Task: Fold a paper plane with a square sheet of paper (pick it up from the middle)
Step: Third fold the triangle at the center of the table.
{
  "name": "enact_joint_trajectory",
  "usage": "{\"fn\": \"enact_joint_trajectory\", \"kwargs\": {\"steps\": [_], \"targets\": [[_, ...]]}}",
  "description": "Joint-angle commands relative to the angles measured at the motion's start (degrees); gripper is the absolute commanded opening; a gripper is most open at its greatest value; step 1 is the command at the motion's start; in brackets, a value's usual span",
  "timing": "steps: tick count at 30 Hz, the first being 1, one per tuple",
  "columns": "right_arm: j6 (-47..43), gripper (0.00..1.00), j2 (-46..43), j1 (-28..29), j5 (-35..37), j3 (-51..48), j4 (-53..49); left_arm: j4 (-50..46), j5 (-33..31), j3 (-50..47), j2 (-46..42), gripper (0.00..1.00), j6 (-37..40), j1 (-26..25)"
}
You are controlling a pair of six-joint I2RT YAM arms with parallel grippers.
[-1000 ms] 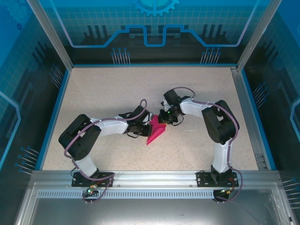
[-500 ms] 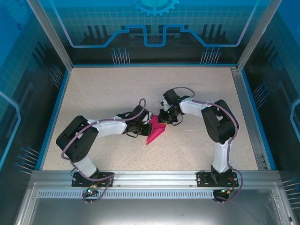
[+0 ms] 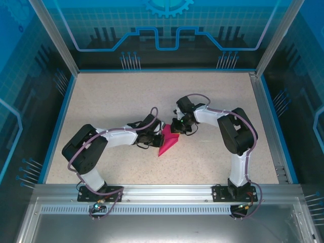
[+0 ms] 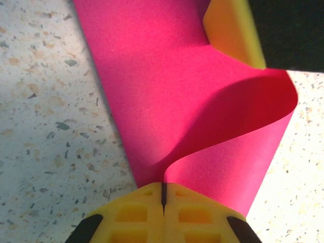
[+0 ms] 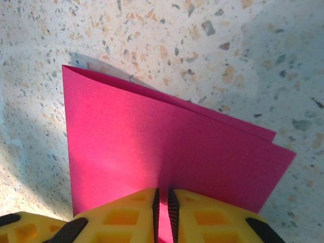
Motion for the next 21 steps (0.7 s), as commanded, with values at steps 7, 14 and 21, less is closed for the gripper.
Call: {"fn": "enact_joint_trajectory", "kwargs": {"steps": [7,14,21], "targets": [[1.9,0.18,-3.2,0.7,-0.7,-0.6,-1.5,0.6,-0.7,-1.6,1.1,0.0,-0.8,0.5],[6.1,0.17,-15.1,-1.2,-2.4,-11.0,6.8,0.5,-0.5,-1.5,1.0,0.0,-0.4,0.5],[14.9,0.11,-17.8,2.4,-10.7,-21.5,23.1,0.3,-0.2,-1.4,1.0,0.0,-0.3,0.5]]}}
